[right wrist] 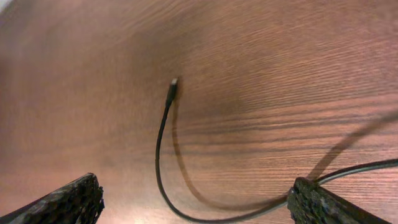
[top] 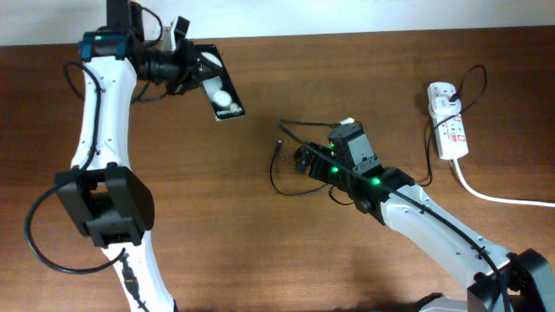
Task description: Plug charger to phone and switch on socket
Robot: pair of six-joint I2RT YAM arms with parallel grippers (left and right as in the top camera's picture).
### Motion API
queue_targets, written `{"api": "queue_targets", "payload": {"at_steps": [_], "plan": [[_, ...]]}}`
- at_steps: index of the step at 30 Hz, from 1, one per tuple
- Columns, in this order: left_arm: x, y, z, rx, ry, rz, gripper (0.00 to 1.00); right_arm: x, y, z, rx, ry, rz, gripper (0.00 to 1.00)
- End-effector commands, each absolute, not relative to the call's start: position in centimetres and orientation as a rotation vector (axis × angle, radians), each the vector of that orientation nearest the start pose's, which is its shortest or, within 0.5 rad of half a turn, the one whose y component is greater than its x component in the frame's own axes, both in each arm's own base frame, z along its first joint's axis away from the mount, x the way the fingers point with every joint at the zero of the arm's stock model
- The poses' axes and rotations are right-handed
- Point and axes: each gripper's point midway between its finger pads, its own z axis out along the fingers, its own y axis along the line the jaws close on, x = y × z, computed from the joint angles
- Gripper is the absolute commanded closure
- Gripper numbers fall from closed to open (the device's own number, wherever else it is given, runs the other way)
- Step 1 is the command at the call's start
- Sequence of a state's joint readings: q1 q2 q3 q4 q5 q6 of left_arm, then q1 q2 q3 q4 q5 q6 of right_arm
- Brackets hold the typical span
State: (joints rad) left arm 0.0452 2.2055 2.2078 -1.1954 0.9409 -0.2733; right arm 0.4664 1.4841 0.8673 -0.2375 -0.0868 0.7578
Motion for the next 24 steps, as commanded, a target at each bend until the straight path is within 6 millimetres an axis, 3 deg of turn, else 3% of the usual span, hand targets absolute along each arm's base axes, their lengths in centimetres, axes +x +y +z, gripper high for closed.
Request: {"api": "queue_targets", "payload": {"at_steps": [1, 7, 11, 17, 24], "plan": [[48.5, -11.0, 22.7, 0.004, 2.536, -1.333, 1.00, 34.3, 19.9, 11.3, 0.131, 2.526, 0.624, 0.06], [48.2, -10.7, 22.5, 0.023, 2.544, -1.327, 1.00, 35.7, 19.9, 15.8, 0.028, 2.554, 0.526, 0.10], [48.2, -10.7, 22.5, 0.023, 2.544, -1.327, 1.00, 37.0, 20.5, 16.7, -0.022, 2.615, 0.475, 0.11], [48.2, -10.5, 22.5, 0.017, 2.542, -1.326, 1.00, 39.2, 21.9, 15.4, -0.023, 2.700, 0.447, 0.15], [48.8, -7.1, 22.6, -0.072, 2.512, -1.308, 1.00, 39.9, 23.4, 11.7, 0.082, 2.776, 0.513, 0.30]]}}
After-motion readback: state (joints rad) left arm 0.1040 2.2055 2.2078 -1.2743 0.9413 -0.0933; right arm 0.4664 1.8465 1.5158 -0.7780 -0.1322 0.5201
